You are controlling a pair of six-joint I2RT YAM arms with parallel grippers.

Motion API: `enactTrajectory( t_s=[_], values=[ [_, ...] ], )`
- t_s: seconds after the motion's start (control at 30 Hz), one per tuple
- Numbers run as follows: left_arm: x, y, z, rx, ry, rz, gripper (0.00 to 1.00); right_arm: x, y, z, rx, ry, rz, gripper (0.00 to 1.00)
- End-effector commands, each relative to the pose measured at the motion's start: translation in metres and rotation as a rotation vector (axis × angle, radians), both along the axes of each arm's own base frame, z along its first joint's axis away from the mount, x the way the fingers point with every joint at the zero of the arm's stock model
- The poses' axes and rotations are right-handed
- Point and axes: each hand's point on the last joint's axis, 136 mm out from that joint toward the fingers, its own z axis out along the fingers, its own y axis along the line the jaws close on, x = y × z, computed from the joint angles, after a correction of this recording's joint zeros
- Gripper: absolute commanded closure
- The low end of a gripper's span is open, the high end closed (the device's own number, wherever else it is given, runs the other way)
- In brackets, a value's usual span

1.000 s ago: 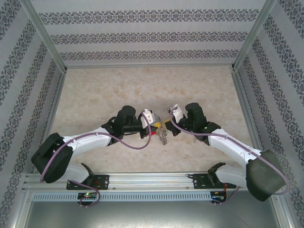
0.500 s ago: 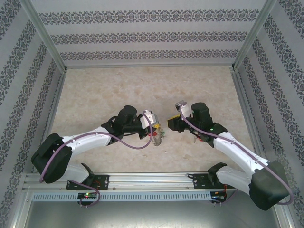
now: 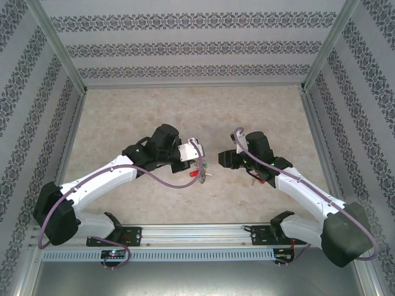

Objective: Put the keys on the keyring

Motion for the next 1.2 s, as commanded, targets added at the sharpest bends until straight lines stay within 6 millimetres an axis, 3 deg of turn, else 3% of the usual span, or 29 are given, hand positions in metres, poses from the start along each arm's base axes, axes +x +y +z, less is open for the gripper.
enactTrajectory(
  t_s=[0.0,0.1,0.23,0.6,0.87,0.97,1.17],
  values=[
    [-0.018,0.029,-0.023,0.211,0.057,-0.055,1.00,0.009,-0.004,0.006,-0.009,0.007,-0.049,0.56],
    [-0.019,0.027,-0.026,0.226,0.083,-0.074,1.00,0.009,-0.007,0.002,-0.017,0.028,-0.065,0.56],
    [-0.024,0.006,-0.029,0.192,0.149,-0.160,1.00,0.012,-0.020,-0.006,-0.031,0.070,-0.144,0.56],
    [-0.042,-0.056,-0.079,0.214,0.290,-0.321,1.00,0.009,-0.052,-0.030,0.026,0.250,-0.270,0.56],
    [-0.056,-0.082,-0.104,0.223,0.369,-0.330,0.87,0.004,-0.045,-0.043,0.049,0.334,-0.230,0.57],
    [-0.057,-0.087,-0.096,0.159,0.363,-0.290,0.62,0.002,-0.039,-0.046,0.053,0.364,-0.193,0.56],
    [-0.054,-0.080,-0.066,-0.005,0.294,-0.172,0.57,0.000,-0.028,-0.053,0.079,0.420,-0.139,0.56]
  ],
)
